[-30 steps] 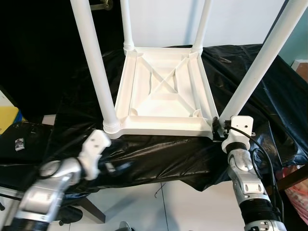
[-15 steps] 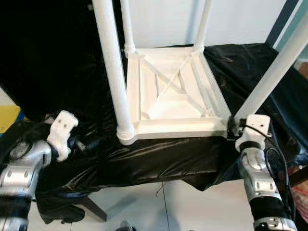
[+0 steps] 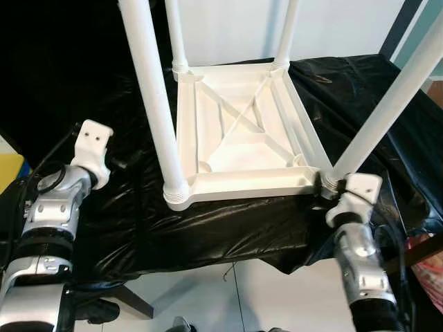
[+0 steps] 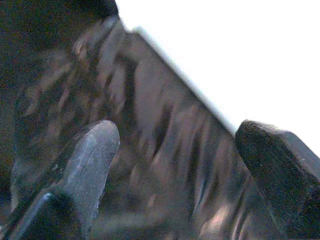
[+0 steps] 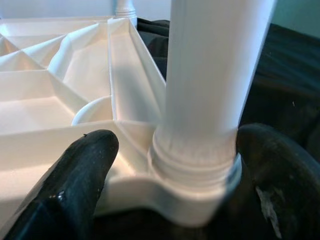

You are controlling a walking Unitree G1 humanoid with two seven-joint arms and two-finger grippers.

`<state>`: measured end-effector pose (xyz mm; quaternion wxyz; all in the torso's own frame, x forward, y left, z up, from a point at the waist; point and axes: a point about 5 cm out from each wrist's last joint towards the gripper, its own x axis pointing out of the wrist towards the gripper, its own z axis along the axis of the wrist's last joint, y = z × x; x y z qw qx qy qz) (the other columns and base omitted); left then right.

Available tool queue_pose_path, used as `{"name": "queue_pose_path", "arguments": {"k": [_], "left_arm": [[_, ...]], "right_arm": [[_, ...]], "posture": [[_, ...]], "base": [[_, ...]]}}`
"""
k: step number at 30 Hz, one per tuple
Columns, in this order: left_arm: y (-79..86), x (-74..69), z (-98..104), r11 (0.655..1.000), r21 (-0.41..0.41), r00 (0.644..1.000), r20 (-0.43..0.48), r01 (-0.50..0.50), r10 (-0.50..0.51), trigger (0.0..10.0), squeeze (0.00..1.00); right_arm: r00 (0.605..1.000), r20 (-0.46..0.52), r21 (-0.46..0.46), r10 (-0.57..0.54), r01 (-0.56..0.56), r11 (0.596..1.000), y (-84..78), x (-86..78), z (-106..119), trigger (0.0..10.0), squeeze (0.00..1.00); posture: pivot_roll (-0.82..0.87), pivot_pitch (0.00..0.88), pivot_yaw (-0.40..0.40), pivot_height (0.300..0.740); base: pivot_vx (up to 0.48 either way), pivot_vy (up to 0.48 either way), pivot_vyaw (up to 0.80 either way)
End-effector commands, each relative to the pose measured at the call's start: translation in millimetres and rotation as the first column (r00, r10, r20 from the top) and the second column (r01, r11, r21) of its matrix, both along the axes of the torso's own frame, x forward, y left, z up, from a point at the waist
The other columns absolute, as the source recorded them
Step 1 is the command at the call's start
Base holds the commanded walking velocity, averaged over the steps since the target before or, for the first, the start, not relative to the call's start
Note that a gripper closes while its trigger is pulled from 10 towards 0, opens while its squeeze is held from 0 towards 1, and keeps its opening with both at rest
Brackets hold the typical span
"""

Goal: Building children table

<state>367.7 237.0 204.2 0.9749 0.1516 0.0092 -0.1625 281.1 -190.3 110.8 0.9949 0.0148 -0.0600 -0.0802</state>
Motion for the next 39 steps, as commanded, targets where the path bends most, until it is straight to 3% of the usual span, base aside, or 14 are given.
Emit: {"name": "queue_pose_path", "arguments": {"k": [1,11,17,22,23,24,27,29,31,34,35,36,38,39], "left_arm": [[-0.6,0.6,-3.8,1.0,-0.014,1.0,0.0,-0.006,0.006,10.0,0.0],[-46.4,19.3,9.2,0.986,-0.128,0.991,0.096,0.11,-0.098,10.0,0.0],[-58.3,19.4,11.0,0.977,-0.134,0.982,0.112,0.164,-0.15,10.0,0.0],[-77.3,14.8,10.5,0.949,-0.158,0.958,0.131,0.274,-0.255,10.0,0.0],[-100.8,3.9,8.1,0.876,-0.208,0.899,0.149,0.435,-0.411,10.0,0.0],[-100.8,3.9,8.1,0.876,-0.208,0.899,0.149,0.435,-0.411,10.0,0.0],[-125.9,-16.5,5.5,0.733,-0.278,0.783,0.172,0.621,-0.598,10.0,0.0],[-125.9,-16.5,5.5,0.733,-0.278,0.783,0.172,0.621,-0.598,10.0,0.0],[-136.6,-28.5,3.5,0.652,-0.309,0.717,0.185,0.692,-0.673,10.0,0.0],[-136.6,-28.5,3.5,0.652,-0.309,0.717,0.185,0.692,-0.673,10.0,0.0],[-141.8,-35.1,0.8,0.614,-0.319,0.683,0.182,0.722,-0.708,10.0,0.0],[-141.8,-35.1,0.8,0.614,-0.319,0.683,0.182,0.722,-0.708,10.0,0.0],[-154.7,-54.6,-6.1,0.517,-0.362,0.6,0.173,0.776,-0.781,10.0,0.0],[-154.7,-54.6,-6.1,0.517,-0.362,0.6,0.173,0.776,-0.781,10.0,0.0]], "right_arm": [[0.999,-0.023,0.016,0.023,-0.023,1.0,6.0,-2.9,-5.2,10.0,0.0],[0.982,-0.097,0.063,0.164,-0.158,0.985,30.3,-15.4,-20.8,10.0,0.0],[0.974,-0.115,0.076,0.196,-0.188,0.979,33.8,-16.1,-23.0,10.0,0.0],[0.968,-0.132,0.089,0.214,-0.203,0.975,37.7,-16.0,-24.5,10.0,0.0],[0.966,-0.144,0.1,0.216,-0.203,0.974,41.2,-14.4,-24.4,10.0,0.0],[0.966,-0.144,0.1,0.216,-0.203,0.974,41.2,-14.4,-24.4,10.0,0.0],[0.964,-0.151,0.111,0.22,-0.205,0.972,45.8,-10.8,-23.2,10.0,0.0],[0.964,-0.151,0.111,0.22,-0.205,0.972,45.8,-10.8,-23.2,10.0,0.0],[0.962,-0.154,0.119,0.225,-0.208,0.971,48.1,-8.9,-22.6,10.0,0.0],[0.962,-0.154,0.119,0.225,-0.208,0.971,48.1,-8.9,-22.6,10.0,0.0],[0.961,-0.155,0.123,0.228,-0.21,0.97,49.0,-8.0,-22.1,10.0,0.0],[0.961,-0.155,0.123,0.228,-0.21,0.97,49.0,-8.0,-22.1,10.0,0.0],[0.961,-0.161,0.126,0.224,-0.205,0.971,48.9,-5.4,-21.1,10.0,0.0],[0.961,-0.161,0.126,0.224,-0.205,0.971,48.9,-5.4,-21.1,10.0,0.0]], "posture": [[-0.04,0.094,0.015,0.74],[-0.05,0.093,0.017,0.74],[-0.05,0.095,0.012,0.74],[-0.04,0.095,0.007,0.74],[-0.04,0.096,0.004,0.74],[-0.04,0.096,0.004,0.74],[-0.04,0.099,0.0,0.74],[-0.04,0.099,0.0,0.74],[-0.03,0.101,-0.002,0.74],[-0.03,0.101,-0.002,0.74],[-0.03,0.103,-0.004,0.74],[-0.03,0.103,-0.004,0.74],[-0.03,0.108,-0.008,0.74],[-0.03,0.108,-0.008,0.74]], "base": [[0.0,0.0,0.0],[0.0,0.0,0.0],[0.0,0.0,0.0],[0.0,0.0,0.0],[0.0,0.0,0.0],[0.0,0.0,0.0],[0.0,0.0,0.0],[0.0,0.0,0.0],[0.0,0.0,0.0],[0.0,0.0,0.0],[0.0,0.0,0.0],[0.0,0.0,0.0],[0.0,0.0,0.0],[0.0,0.0,0.0]]}}
